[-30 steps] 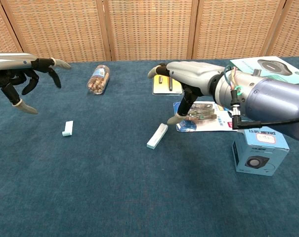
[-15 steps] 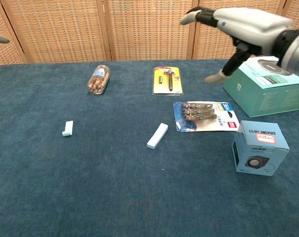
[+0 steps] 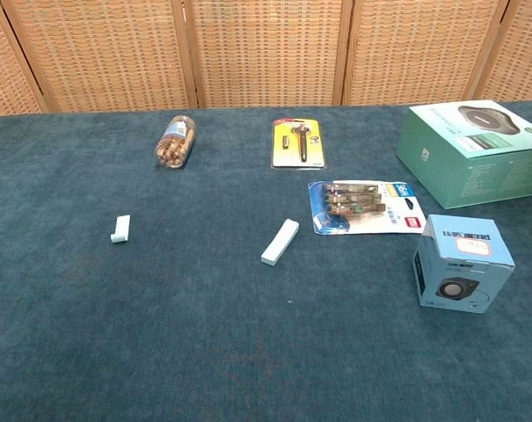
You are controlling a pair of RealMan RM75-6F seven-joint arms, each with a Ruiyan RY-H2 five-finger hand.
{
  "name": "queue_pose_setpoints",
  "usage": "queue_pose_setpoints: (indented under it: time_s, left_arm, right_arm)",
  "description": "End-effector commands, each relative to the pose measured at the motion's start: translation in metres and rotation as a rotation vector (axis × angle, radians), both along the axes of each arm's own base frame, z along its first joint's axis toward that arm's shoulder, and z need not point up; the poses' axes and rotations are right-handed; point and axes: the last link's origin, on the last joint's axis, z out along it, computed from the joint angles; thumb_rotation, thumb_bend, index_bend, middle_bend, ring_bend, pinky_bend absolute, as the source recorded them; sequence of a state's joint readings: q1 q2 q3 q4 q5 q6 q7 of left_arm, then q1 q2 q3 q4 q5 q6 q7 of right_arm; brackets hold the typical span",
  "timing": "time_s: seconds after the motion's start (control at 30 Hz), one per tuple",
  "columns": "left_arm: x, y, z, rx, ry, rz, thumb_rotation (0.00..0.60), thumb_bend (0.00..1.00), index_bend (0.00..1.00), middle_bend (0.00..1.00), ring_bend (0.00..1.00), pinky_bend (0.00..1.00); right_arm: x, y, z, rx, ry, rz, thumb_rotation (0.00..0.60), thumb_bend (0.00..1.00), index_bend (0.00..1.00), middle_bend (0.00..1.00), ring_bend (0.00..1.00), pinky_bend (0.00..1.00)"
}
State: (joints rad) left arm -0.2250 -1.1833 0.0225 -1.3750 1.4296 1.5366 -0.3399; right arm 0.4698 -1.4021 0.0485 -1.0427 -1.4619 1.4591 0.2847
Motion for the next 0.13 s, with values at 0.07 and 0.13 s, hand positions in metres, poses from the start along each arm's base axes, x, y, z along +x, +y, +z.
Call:
queue_pose_setpoints:
  time_s: [0.07, 0.13]
  left_arm:
    - [0.000, -0.015, -0.009, 0.017, -0.049, 0.003, 0.600, 0.00, 0.00, 0.00, 0.00, 0.00]
    - [0.001, -0.019, -0.012, 0.009, -0.051, 0.006, 0.600, 0.00, 0.00, 0.00, 0.00, 0.00]
  right_arm:
    - [-0.020, 0.048, 0.003, 0.007, -0.084, -0.097, 0.600, 0.00, 0.00, 0.00, 0.00, 0.00]
    - [-0.023, 0.064, 0.003, 0.000, -0.086, -0.121, 0.600, 0.00, 0.00, 0.00, 0.00, 0.00]
